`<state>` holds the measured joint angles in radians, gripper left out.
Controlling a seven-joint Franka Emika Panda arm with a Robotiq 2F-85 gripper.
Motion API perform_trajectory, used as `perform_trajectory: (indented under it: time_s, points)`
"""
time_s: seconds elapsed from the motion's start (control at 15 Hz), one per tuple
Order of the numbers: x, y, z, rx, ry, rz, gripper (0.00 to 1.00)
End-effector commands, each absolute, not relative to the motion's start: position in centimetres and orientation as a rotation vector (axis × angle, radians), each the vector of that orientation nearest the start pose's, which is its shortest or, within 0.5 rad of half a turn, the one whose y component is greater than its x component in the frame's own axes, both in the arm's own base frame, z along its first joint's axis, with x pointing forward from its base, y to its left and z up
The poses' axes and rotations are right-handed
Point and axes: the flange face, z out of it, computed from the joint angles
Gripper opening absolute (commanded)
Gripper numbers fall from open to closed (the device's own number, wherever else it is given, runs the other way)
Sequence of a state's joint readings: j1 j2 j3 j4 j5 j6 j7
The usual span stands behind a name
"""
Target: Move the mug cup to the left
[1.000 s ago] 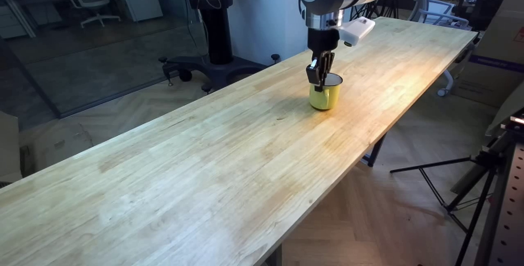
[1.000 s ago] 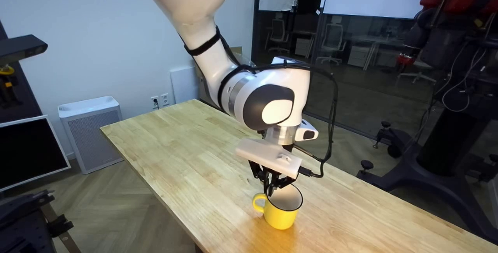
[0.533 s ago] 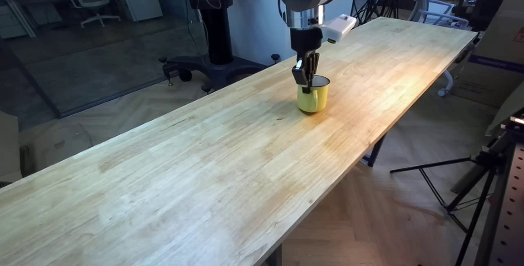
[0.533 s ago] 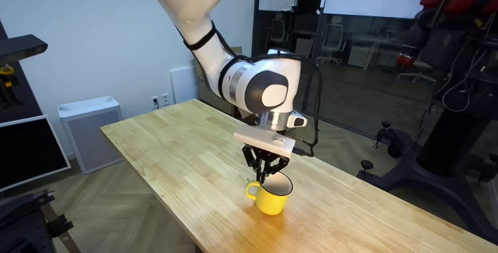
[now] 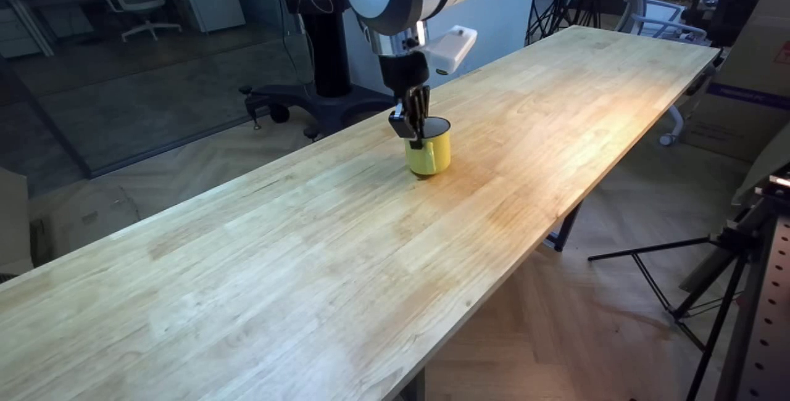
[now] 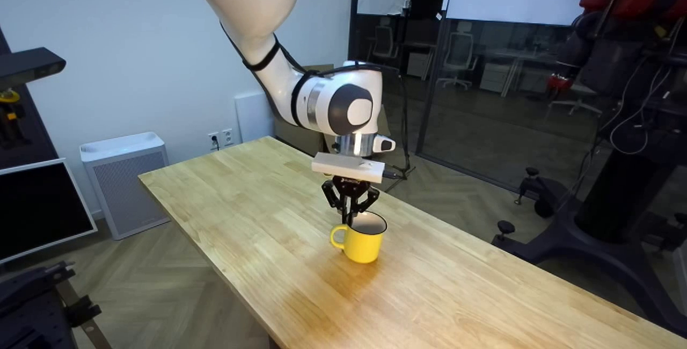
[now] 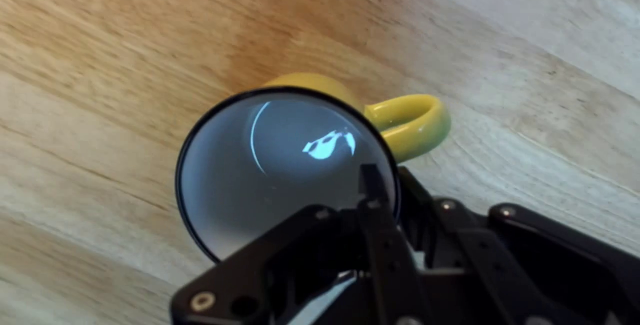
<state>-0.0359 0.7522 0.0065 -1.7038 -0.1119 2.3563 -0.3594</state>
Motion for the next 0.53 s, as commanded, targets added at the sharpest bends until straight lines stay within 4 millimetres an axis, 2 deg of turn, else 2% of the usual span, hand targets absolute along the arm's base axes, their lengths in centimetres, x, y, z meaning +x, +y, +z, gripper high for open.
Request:
perform_trajectory:
  time_s: [0.0, 0.2, 0.47]
  points:
    - [68.2, 0.6, 14.7, -3.145, -0.695, 0.114, 0.03]
    - [68.8, 1.9, 14.8, -3.145, -0.737, 0.075, 0.03]
    - [69.0, 2.4, 14.7, -3.139, -0.761, 0.048, 0.03]
